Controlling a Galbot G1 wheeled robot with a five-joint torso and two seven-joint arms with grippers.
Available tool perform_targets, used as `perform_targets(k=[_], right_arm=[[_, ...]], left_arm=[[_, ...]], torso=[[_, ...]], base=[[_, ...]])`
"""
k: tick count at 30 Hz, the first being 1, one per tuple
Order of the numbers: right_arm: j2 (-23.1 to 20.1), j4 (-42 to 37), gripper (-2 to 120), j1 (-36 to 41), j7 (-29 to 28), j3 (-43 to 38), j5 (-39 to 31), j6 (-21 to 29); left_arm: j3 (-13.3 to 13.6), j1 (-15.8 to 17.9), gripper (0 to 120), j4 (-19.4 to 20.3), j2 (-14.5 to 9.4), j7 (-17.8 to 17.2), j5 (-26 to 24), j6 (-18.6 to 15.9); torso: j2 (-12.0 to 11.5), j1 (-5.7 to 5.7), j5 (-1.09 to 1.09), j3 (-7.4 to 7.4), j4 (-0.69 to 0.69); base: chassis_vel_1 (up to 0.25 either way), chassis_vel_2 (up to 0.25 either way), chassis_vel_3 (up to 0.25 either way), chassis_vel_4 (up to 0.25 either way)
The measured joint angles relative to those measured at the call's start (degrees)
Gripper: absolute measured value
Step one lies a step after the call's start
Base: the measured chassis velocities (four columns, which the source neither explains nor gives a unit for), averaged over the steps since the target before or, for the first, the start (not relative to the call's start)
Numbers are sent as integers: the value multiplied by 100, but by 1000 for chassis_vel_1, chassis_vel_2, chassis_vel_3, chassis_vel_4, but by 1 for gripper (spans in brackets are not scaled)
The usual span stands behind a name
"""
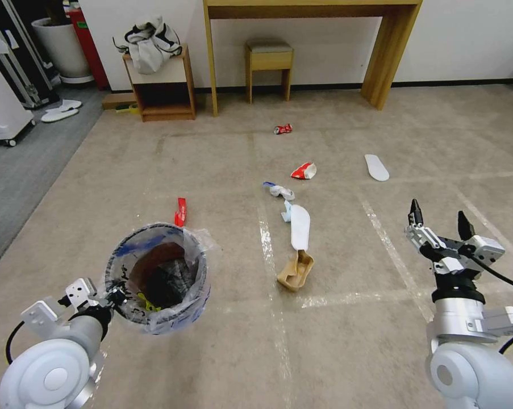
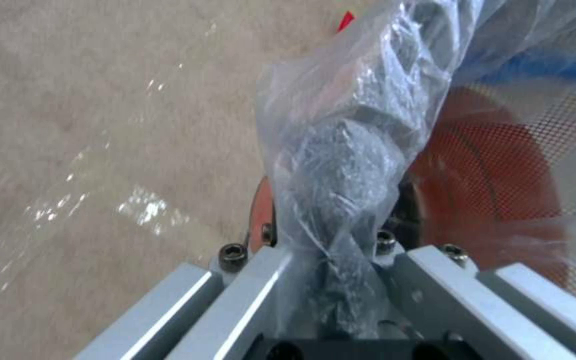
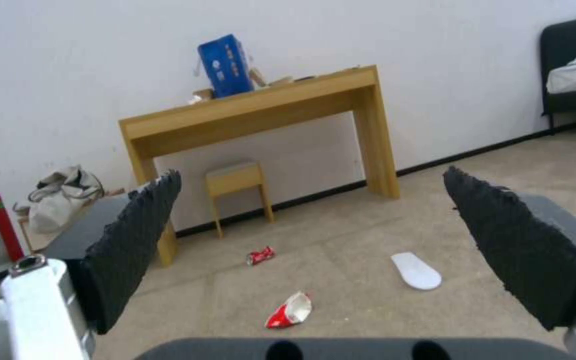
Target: Pick up the trash bin and place the garbage on the floor into it.
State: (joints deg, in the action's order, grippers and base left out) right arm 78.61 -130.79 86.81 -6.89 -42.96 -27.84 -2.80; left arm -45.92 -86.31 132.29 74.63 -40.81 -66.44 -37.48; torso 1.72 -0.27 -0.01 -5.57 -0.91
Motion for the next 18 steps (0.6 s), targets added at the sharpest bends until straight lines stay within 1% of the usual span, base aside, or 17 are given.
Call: perform_targets(k=[11, 16, 18], right_arm=[[9, -36, 100, 37, 32, -5, 20, -5], [9, -27, 100, 38, 59, -10, 44, -76], [6, -14, 100, 34, 62, -11, 51, -102]], left_arm=[[-25, -44, 0, 39, -5, 2, 6, 5], [-22, -50, 0, 36, 8, 13, 23, 14], [-16, -47, 0, 27, 16, 15, 27, 15]], torso=[[0, 0, 2, 0, 0], [0, -1, 2, -1, 0], [0, -1, 0, -1, 0]], base=[[-144, 154, 160, -157], [-139, 127, 110, -133], [-49, 63, 90, -89]])
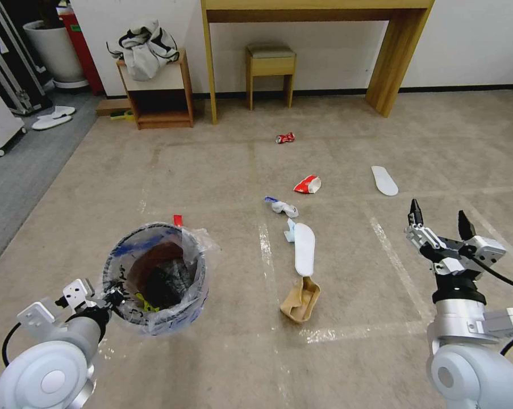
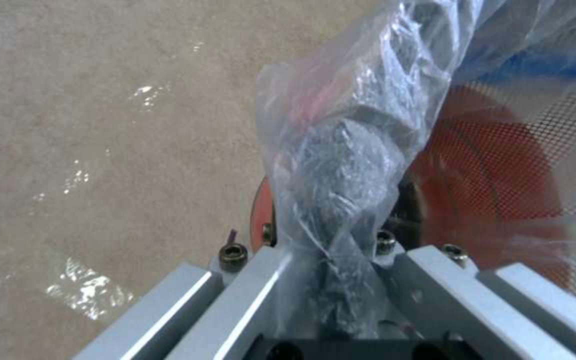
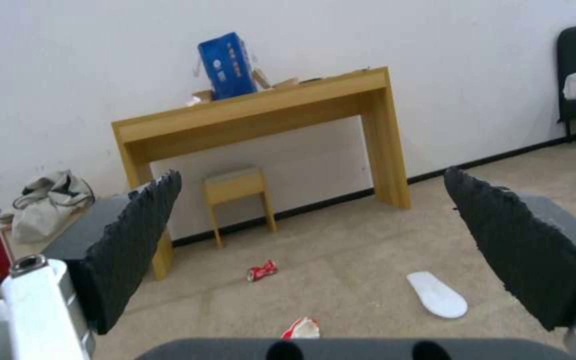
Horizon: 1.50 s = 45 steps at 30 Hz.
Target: Pick up the trash bin and place the garbage on the floor into it.
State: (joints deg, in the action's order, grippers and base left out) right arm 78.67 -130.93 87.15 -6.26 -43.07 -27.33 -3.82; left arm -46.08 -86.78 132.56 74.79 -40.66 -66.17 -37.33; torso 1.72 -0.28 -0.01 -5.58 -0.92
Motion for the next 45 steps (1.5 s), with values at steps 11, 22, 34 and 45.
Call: perform_targets(k=[11, 22, 34, 45], right_arm=[[-47, 53, 100, -58, -50, -1, -4, -12], [-77, 99, 100, -141, -64, -6, -26, 64], [-134, 109, 100, -184, -67, -27, -70, 71], [-306, 30, 100, -209, -174, -30, -158, 218]], left_arm=[[15, 25, 0, -85, 17, 8, 21, 5], [21, 84, 0, -160, 3, 10, 18, 8], [-22, 67, 0, -126, -20, -9, -16, 9], [-19, -134, 0, 13, 70, -5, 98, 8]], torso=[[1, 1, 0, 2, 0], [0, 1, 0, 2, 0], [0, 1, 1, 1, 0], [1, 1, 1, 1, 0]], base=[[0, 0, 0, 0], [0, 0, 0, 0], [0, 0, 0, 0], [0, 0, 0, 0]])
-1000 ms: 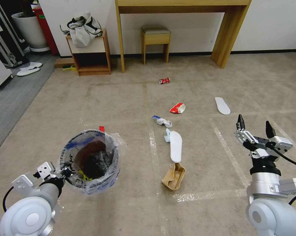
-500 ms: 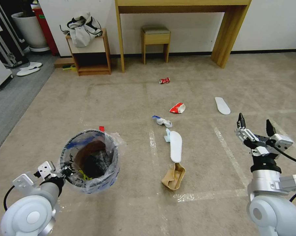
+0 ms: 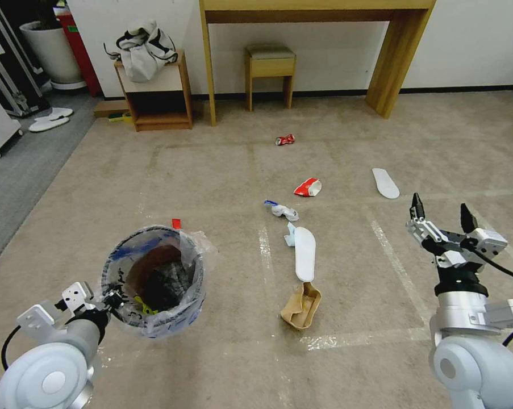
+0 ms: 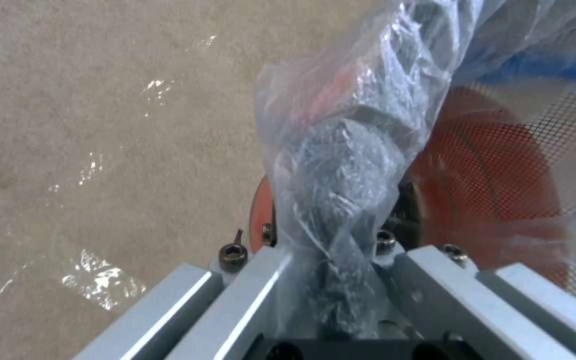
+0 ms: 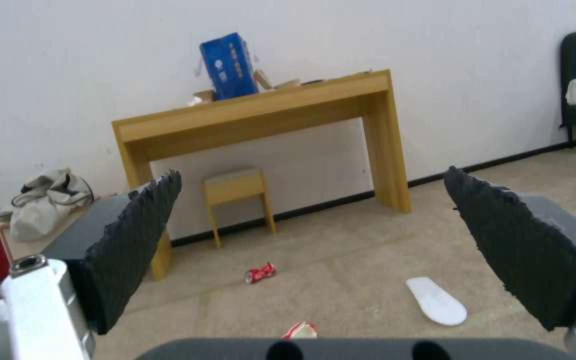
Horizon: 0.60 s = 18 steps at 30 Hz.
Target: Pick up the trash bin and place the garbage on the floor into it.
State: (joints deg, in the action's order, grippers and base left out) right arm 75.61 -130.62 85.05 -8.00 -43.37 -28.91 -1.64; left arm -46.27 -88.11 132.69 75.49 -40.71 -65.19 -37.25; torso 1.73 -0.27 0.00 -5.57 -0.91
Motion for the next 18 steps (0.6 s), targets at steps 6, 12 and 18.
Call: perform_targets(k=[6, 12, 18], right_arm=[[-154, -96, 100, -17, -328, -43, -259, 426], [-391, -248, 100, -157, -1051, 16, -1050, 1384], [-763, -332, 100, -456, -2515, 296, -3077, 2948]], left_arm=[[1, -80, 0, 44, 75, 12, 24, 2], [-27, -107, 0, 71, 87, 13, 27, 6], [-117, -176, 0, 98, 94, 17, 23, 12]], torso=[[0, 0, 0, 0, 0], [0, 0, -1, 0, -1], [0, 0, 0, 0, 0]], base=[[0, 0, 0, 0], [0, 0, 0, 0], [0, 0, 0, 0]])
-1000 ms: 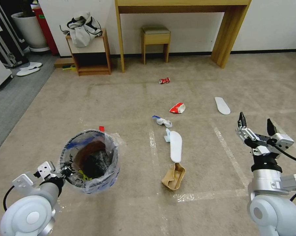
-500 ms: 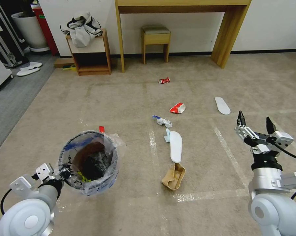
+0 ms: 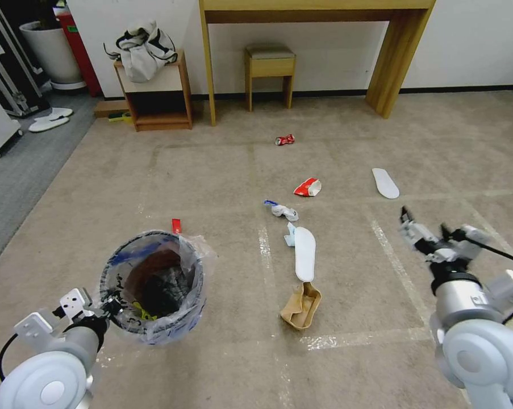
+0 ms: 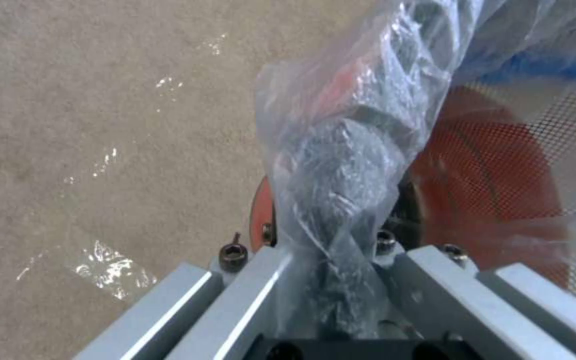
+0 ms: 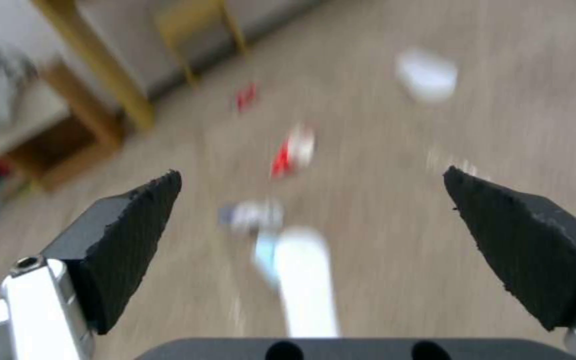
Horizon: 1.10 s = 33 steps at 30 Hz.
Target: Pick up the trash bin and place the garbage on the floor into it.
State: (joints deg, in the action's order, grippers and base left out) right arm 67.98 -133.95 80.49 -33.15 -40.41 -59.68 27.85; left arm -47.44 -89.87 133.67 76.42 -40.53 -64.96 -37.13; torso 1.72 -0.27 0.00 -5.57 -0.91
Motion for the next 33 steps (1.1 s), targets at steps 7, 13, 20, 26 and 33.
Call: perform_targets(k=[7, 13, 20, 26, 33], right_arm=[[-58, 262, 100, -228, -1072, 171, -1384, 916], [-87, 394, 100, -90, -1167, 207, -1436, 984], [-232, 475, 100, 44, -1238, 299, -1489, 1006], [-240, 485, 100, 158, -1292, 471, -1500, 1008], [-116, 564, 100, 265, -1429, 813, -1514, 1045]], left_arm=[[-71, 12, 0, -76, -57, 1, -19, 2], [-76, 15, 0, -191, -72, 7, -20, 3], [-78, 52, 0, -257, -66, 11, -17, 8], [-83, 100, 0, -340, -74, 12, -17, 12], [-83, 130, 0, -423, -70, 12, -11, 23]], torso=[[0, 0, 0, 0, 0], [0, 0, 1, 0, -1], [0, 0, 0, 0, 0], [0, 0, 0, 0, -1], [0, 0, 1, 0, -1]], base=[[0, 0, 0, 0], [0, 0, 0, 0], [0, 0, 0, 0], [0, 0, 0, 0], [0, 0, 0, 0]])
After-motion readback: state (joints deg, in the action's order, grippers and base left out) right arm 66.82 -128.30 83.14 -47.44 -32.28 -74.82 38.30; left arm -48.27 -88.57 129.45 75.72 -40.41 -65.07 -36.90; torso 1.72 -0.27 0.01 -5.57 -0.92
